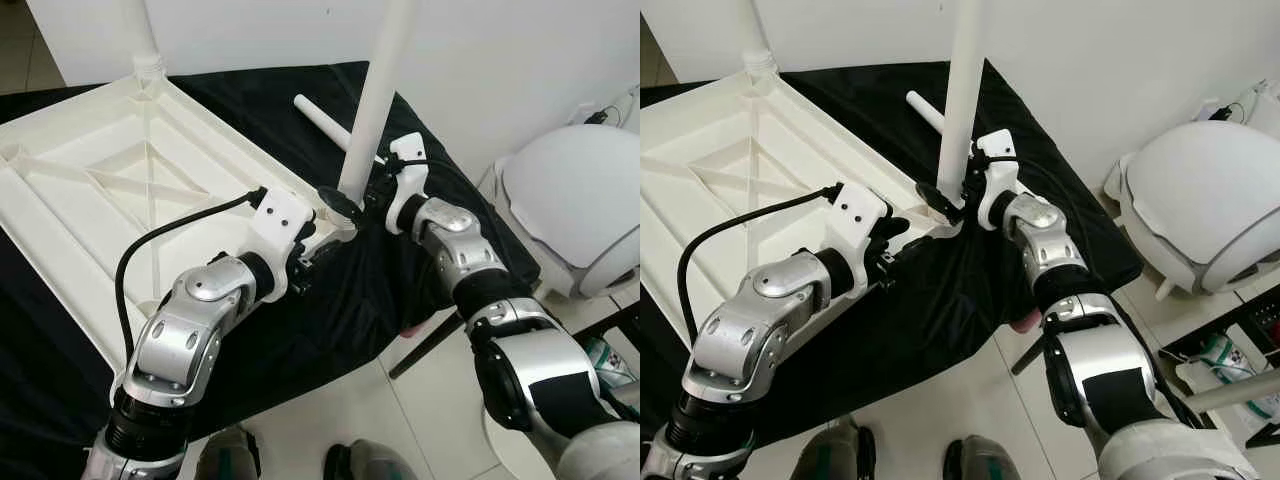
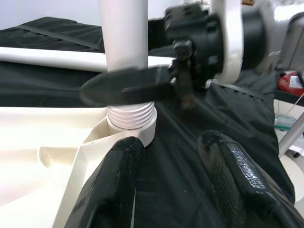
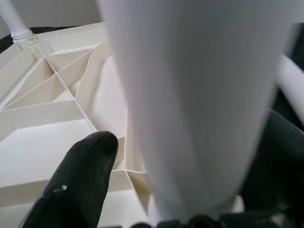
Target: Building children table
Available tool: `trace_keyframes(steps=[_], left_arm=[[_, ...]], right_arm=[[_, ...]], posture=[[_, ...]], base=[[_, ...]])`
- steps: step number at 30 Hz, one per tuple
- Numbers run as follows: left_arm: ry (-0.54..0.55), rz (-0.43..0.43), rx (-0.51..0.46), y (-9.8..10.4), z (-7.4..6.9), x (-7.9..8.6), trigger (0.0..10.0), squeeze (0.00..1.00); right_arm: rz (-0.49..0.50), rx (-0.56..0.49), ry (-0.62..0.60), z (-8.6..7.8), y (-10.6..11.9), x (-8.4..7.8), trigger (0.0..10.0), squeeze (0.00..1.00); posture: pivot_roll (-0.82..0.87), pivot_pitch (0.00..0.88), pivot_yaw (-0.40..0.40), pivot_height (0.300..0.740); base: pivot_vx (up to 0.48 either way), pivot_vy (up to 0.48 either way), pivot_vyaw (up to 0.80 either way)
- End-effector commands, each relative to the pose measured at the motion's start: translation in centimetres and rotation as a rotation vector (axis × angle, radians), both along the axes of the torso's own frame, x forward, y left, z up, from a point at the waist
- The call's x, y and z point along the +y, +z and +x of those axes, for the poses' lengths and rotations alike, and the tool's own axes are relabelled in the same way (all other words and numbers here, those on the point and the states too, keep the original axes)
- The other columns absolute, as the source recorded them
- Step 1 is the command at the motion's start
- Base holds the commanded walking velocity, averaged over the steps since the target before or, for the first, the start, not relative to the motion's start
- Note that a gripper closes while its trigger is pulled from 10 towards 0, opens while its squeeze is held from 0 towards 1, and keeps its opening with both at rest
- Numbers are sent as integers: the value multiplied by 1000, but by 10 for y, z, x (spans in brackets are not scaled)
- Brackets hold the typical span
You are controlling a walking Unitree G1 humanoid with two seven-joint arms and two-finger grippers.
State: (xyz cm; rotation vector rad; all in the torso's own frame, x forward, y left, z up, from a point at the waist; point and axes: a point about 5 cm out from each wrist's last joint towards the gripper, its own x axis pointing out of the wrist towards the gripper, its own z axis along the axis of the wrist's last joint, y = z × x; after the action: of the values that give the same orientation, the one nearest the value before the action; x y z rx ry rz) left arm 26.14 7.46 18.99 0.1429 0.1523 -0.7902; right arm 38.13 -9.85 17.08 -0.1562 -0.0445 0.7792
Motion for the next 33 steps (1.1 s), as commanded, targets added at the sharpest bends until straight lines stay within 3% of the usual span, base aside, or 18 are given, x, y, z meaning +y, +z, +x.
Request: trace_keyframes(steps=[1, 2, 3, 4, 7, 8, 18, 23, 33], left_arm=[[42, -8, -5, 1, 0, -1, 10000, 0], [41, -10, -5, 1, -1, -2, 10000, 0], [40, -11, -5, 1, -1, -3, 10000, 0], [39, -13, -5, 1, -1, -3, 10000, 0], [39, -16, -4, 1, -1, -4, 10000, 0], [40, -15, -6, 1, -1, -4, 10000, 0], [39, -16, -7, 0, -1, -5, 10000, 0], [35, -18, -8, 0, 0, -6, 10000, 0], [28, -24, -1, -2, -1, -8, 10000, 0]], right_arm=[[-5, -1, -17, 2, -1, -1, 9647, 0], [-10, -2, -20, 2, -2, 0, 6863, 0], [-13, -3, -21, 3, -3, 0, 6863, 0], [-15, -2, -23, 3, -4, 1, 1333, 0], [-15, 0, -25, 3, -5, 1, 1333, 0], [-15, 1, -30, 3, -6, 1, 0, 0], [-3, 21, -133, 7, -11, -6, 0, 0], [32, 17, -191, 6, -13, -2, 0, 0], [147, 39, -526, 7, -15, 2, 0, 0]], posture=[[41, 2, -83, 740], [43, 2, -85, 740], [43, 2, -85, 740], [44, 0, -85, 740], [44, 0, -85, 740], [47, 0, -85, 740], [40, 0, -88, 740], [35, 0, -89, 740], [21, 0, -86, 740]], base=[[0, 0, 0], [0, 0, 0], [0, 0, 0], [0, 0, 0], [0, 0, 0], [0, 0, 0], [0, 0, 0], [0, 0, 0], [0, 0, 0]])
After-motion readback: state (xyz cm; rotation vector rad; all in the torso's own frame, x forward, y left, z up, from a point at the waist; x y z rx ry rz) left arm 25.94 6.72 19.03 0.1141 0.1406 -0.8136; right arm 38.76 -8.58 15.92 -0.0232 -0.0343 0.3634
